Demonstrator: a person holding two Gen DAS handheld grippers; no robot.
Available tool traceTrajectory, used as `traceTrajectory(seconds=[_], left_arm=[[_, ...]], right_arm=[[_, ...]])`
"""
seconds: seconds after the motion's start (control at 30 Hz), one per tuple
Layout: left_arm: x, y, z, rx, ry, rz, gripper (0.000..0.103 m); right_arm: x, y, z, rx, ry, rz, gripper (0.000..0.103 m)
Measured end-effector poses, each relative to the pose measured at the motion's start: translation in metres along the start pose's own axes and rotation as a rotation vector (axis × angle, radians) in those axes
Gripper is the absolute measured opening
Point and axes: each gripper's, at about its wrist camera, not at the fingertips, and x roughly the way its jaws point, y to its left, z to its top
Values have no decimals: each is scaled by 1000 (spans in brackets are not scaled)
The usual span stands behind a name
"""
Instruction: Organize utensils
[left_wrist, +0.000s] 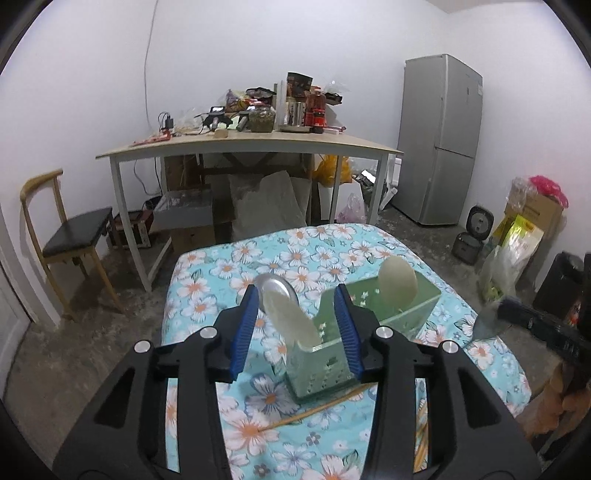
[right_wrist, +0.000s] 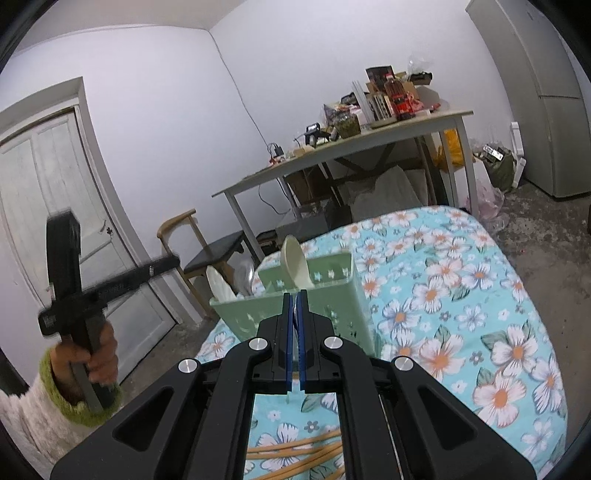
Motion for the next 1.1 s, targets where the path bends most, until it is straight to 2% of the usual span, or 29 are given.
traceTrajectory(seconds=[0.23,0.47,0.6,0.9,1.1], left_arm=[[0,19,-34,-60,38,5,42],[10,37,-67,-123,108,8,43],[14,45,-81,-137,130,17,43],[24,58,-94,-158,156,32,45],[30,60,-100,-155,168,37,47]], right_arm=[[-10,4,38,-20,-58,40,2],[-15,15,81,-19,-105,139,2],[-8,24,99,-34,-124,168,2],[37,26,111,-40,-96,184,3],[74,5,92,1,-23,137,3]])
